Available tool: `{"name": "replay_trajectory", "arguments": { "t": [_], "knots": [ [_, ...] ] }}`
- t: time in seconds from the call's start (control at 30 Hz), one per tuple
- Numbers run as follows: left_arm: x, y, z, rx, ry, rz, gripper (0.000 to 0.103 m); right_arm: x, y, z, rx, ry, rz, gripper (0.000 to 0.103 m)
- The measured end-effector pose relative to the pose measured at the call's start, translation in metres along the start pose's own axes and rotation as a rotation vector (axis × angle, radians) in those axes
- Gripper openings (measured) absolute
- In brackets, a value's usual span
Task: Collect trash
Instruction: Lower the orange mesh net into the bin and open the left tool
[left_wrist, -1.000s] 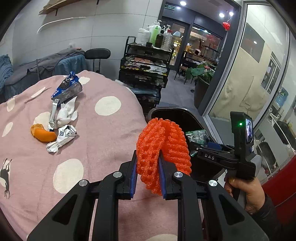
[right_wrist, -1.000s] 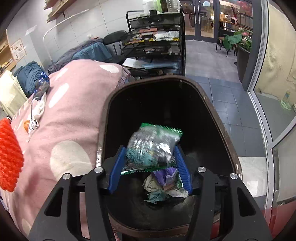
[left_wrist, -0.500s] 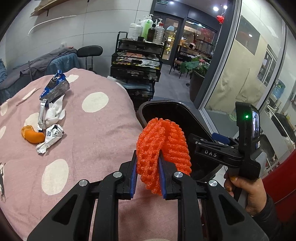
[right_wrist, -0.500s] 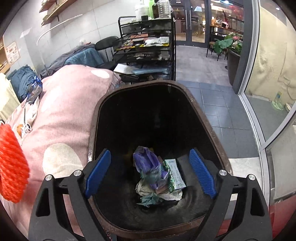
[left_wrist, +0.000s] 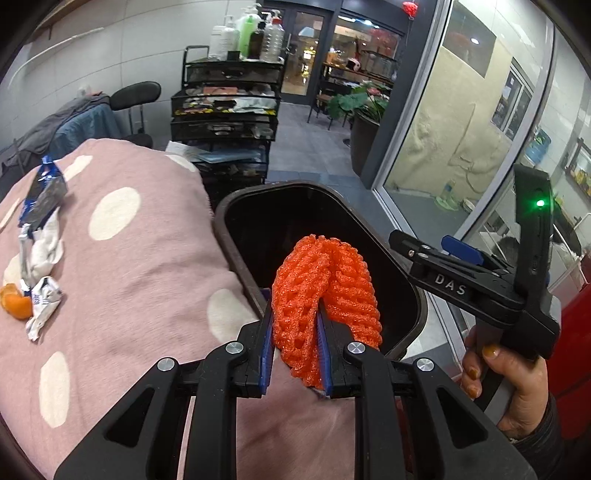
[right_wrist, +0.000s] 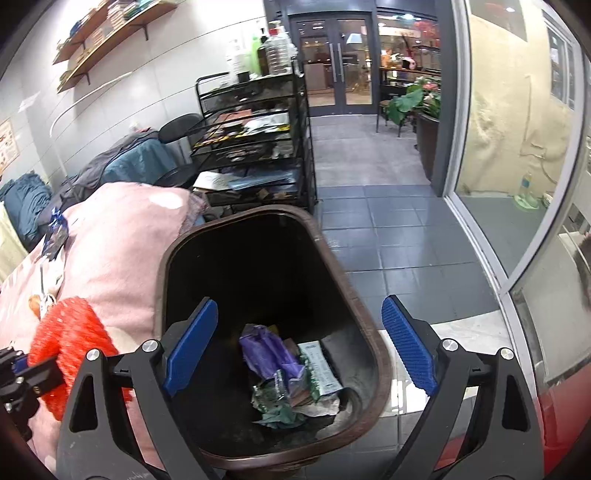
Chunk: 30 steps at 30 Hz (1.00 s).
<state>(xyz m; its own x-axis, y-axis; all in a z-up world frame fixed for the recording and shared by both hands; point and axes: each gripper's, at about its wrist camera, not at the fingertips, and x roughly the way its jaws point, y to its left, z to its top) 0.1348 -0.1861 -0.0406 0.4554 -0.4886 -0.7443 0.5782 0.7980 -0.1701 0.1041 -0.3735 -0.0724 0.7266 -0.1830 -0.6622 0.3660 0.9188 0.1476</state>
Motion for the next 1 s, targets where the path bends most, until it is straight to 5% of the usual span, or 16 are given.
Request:
{"name": "replay_trajectory", "arguments": {
  "t": [0.63,0.73,0.87,1.0],
  "knots": [
    [0.064,-0.036,0.017,0.105,0.103,0.04,0.022,-0.004,-0.045,0.013,0.061,-0.026,-0.066,0.09],
    [0.066,-0.034,0.015,0.104,0.109,0.047,0.037,-0.005,-0.045,0.013,0.059,-0.03,-0.069,0.09],
    [0.063,-0.033,0.014,0.104,0.088,0.044,0.07,-0.005,-0.046,0.013,0.061,-0.028,-0.069,0.09],
    [0.054,-0.039,0.014,0.141,0.03,0.074,0.084,-0.005,-0.047,0.014,0.066,-0.034,-0.07,0.092]
  ]
}}
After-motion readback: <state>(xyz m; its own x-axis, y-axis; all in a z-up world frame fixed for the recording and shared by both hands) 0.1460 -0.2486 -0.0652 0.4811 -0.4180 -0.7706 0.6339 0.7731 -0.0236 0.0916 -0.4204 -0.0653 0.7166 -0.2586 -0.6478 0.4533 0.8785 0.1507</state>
